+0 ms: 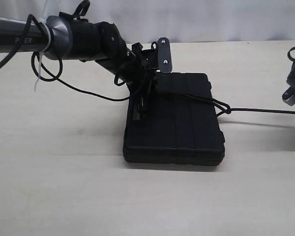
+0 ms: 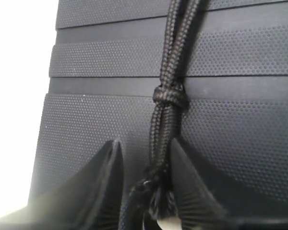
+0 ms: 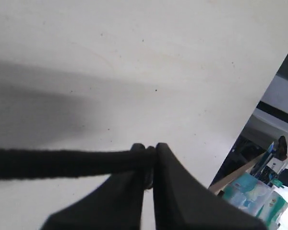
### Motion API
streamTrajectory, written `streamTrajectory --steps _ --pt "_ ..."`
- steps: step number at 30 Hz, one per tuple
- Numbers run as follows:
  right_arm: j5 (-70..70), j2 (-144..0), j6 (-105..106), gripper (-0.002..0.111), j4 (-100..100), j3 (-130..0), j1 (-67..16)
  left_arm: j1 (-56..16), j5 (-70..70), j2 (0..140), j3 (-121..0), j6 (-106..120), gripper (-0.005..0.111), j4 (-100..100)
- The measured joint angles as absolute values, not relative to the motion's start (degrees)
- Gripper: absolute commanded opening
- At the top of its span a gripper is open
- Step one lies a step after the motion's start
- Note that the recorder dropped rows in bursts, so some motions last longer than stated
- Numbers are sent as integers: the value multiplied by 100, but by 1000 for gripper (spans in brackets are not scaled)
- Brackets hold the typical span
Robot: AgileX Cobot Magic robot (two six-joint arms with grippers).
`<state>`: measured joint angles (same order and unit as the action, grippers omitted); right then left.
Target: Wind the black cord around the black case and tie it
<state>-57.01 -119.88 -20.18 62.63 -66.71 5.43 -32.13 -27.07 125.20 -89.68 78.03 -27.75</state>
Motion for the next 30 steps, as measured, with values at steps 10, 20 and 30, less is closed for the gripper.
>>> streamTrajectory --steps 10,20,30 --pt "-5918 -12134 -2374 61 6787 -6675 532 -3213 -2730 12520 -8968 7803 33 -2775" --pt "-5970 -11967 -3059 51 6642 -6712 90 -3213 -3084 12199 -8944 7679 33 -2752" --pt "-5744 -11243 -2920 38 6021 -6717 -861 -3179 -3463 11456 -8944 6360 25 -2744"
